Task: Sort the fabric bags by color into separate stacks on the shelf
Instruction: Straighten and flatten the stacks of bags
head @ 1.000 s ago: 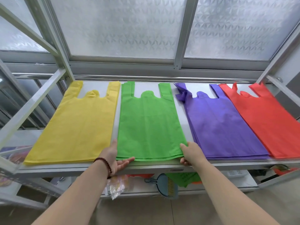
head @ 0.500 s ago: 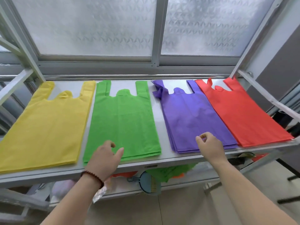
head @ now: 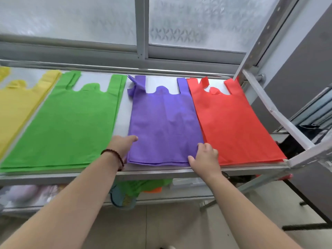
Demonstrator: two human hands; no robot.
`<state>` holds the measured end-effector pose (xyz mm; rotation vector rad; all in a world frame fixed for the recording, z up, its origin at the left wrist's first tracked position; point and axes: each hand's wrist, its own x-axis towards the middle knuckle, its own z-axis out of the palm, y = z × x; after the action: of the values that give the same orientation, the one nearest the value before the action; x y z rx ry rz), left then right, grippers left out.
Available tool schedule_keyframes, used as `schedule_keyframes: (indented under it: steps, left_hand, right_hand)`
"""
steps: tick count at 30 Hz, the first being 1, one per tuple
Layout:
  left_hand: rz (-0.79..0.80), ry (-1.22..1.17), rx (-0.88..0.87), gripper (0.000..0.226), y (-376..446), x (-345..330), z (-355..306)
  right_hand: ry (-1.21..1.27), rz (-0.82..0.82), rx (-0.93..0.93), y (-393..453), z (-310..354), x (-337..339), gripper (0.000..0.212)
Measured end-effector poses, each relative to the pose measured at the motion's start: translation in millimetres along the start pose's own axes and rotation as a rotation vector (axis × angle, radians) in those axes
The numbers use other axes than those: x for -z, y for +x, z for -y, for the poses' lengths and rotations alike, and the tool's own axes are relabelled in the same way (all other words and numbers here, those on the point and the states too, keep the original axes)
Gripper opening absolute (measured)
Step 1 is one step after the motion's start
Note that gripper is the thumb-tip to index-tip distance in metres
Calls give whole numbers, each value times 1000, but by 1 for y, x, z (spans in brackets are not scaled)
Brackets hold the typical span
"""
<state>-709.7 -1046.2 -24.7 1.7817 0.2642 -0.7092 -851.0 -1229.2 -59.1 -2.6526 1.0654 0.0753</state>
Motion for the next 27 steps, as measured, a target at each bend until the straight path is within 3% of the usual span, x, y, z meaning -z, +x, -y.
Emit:
schedule_keyframes:
  steps: [1, 5, 11, 15, 17, 20, 22, 27]
  left_hand:
    - [0, 85, 27, 34, 3, -7, -2]
    - [17, 323, 8, 25, 14, -27, -9]
    - [-57, 580, -182, 39, 7, -37, 4]
    - [-7, 535, -205, 30, -12, -5, 38]
    - [26, 391, -140, 30, -24, 15, 58]
    - [113, 0, 119, 19, -44, 29, 70]
    - [213, -81, 298, 22, -57, 31, 69]
    - [249, -173, 355, 4, -59, 34, 67]
  right_hand:
    - [11, -1, 10, 0, -1, 1, 42]
    - [39, 4, 54, 1, -6, 3, 41]
    - [64, -3, 129, -7, -12, 1, 42]
    - [93, 10, 112, -33, -18, 15, 55]
    - [156, 56, 50, -55, -25, 19, 59]
    - [566, 188, -102, -71, -34, 16, 38]
    - [840, 256, -203, -71, -33, 10, 28]
    - [993, 323, -155, -67, -23, 9, 34]
